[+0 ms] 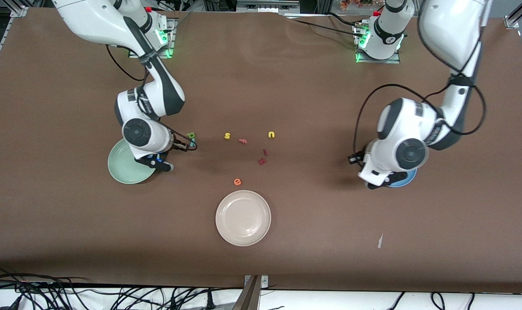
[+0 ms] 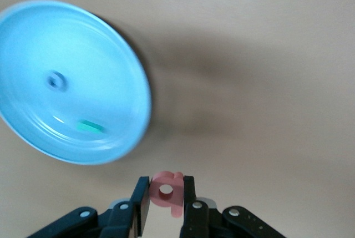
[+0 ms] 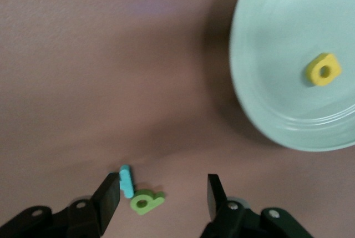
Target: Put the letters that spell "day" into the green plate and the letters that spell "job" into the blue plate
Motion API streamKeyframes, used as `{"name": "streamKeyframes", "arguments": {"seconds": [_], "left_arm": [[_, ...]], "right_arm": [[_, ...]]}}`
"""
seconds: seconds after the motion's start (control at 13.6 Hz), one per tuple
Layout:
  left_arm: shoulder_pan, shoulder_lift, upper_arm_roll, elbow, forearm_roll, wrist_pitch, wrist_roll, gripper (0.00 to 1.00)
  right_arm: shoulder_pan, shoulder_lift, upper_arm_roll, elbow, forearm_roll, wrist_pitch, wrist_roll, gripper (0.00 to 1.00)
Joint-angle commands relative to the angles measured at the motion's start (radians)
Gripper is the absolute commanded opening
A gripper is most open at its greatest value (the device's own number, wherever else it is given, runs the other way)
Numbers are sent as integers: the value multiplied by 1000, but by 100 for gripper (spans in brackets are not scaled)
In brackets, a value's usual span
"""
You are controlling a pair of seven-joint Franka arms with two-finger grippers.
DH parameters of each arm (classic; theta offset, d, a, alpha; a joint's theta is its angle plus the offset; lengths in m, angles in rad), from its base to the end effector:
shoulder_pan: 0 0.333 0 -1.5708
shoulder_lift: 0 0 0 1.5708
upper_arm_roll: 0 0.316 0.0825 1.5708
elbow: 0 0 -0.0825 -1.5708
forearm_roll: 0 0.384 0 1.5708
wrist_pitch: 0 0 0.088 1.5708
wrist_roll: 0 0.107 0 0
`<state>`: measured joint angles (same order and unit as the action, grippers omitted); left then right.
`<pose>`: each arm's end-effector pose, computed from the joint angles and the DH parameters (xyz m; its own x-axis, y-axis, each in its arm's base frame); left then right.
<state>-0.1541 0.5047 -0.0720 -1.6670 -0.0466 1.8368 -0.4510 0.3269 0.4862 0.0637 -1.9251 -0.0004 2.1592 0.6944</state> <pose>0.6204 -0.1422 0.2916 0.9128 0.2444 -0.3272 0.2319 -0.9697 -0.0772 0.5523 0.2263 0.2178 0.9275 -0.3094 -0.2098 -0.2856 -0.9486 0.1364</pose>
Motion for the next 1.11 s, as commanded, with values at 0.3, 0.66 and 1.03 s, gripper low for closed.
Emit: {"name": "streamKeyframes", "arguments": {"seconds": [0.3, 0.66, 1.03], "left_arm": [[151, -21, -12, -203, 66, 186, 429, 0], [180, -17, -12, -63, 79, 42, 503, 100], [209, -21, -9, 165, 73, -235, 422, 100]], "right_arm": [[58, 31, -5, -66, 16, 143, 66, 71], [92, 34, -5, -69, 16, 162, 114, 69], [103, 51, -5, -71, 14, 185, 126, 65]]}}
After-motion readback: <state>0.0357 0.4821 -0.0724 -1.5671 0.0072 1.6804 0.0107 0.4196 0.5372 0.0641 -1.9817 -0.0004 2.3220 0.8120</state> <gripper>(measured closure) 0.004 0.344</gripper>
